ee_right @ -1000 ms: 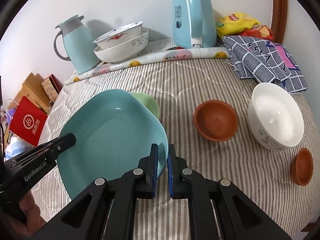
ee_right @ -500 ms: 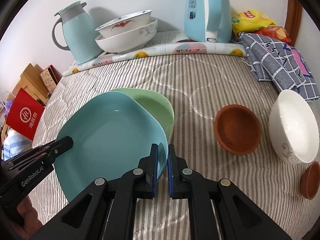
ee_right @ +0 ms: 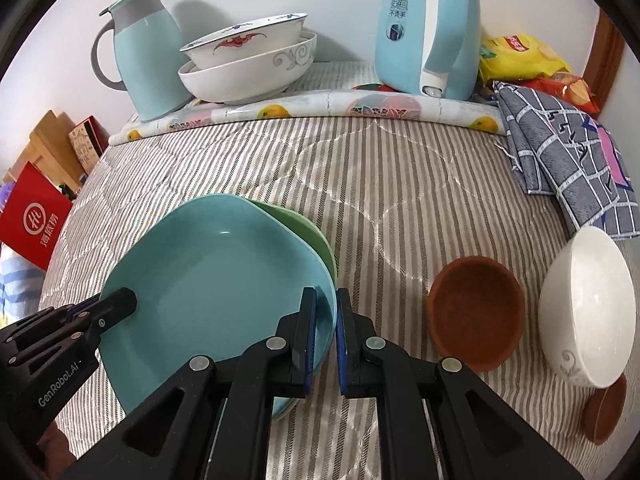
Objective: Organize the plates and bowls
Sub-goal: 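Lift the light-blue plate with both grippers and lower it onto the green plate, then open both grippers and release the light-blue plate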
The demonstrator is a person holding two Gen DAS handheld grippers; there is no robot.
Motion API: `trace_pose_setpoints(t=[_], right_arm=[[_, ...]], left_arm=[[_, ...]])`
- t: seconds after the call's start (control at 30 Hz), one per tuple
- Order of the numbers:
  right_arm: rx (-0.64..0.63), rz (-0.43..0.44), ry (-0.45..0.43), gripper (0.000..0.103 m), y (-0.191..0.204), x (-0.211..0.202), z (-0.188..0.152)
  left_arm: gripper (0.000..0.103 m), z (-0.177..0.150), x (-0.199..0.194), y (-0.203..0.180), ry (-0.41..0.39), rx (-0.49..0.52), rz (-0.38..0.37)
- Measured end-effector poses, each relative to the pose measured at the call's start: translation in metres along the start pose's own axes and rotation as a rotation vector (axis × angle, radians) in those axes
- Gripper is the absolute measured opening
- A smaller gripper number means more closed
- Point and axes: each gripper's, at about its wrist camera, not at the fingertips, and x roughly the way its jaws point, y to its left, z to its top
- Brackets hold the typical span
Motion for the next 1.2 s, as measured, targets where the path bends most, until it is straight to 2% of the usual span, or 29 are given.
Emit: trace_pose_setpoints(t=[0.23,0.6,0.73,0.83,0.9,0.97,1.2], right_arm=[[-0.037,-0.011,-0.013,0.013,0.004,0.006,0.007],[-0.028,-0.012,-0.023,0.014,0.005,0.008,0.007],[-0.01,0.017,-0.024,0.022,0.003,0.004,0.005],[-0.01,0.024,-0.032,0.024,0.004,-0.001,0.003],[-0.012,0.028,-0.037,0.027,0.005,-0.005,0.0],[-0.01,0.032,-0.044,0.03,0.005,-0.01,-0.003],[-0.002,0.032,-0.061,0.032,0.002,-0.027,-0.014]], left_arm=[[0.011,-0.001,0.0,0.001,-0.005,-0.003,-0.013],[0.012,-0.002,-0.002,0.002,0.0,0.005,-0.028],[0.013,-0.003,-0.006,0.001,0.002,0.011,-0.039],[0.019,-0.005,-0.01,0.002,-0.001,0.009,-0.05],[0.028,-0.006,-0.013,0.001,-0.005,0.015,-0.051],[0.028,-0.007,-0.017,0.001,-0.013,0.018,-0.045],[0.028,-0.012,-0.032,-0.002,-0.034,0.022,-0.046]])
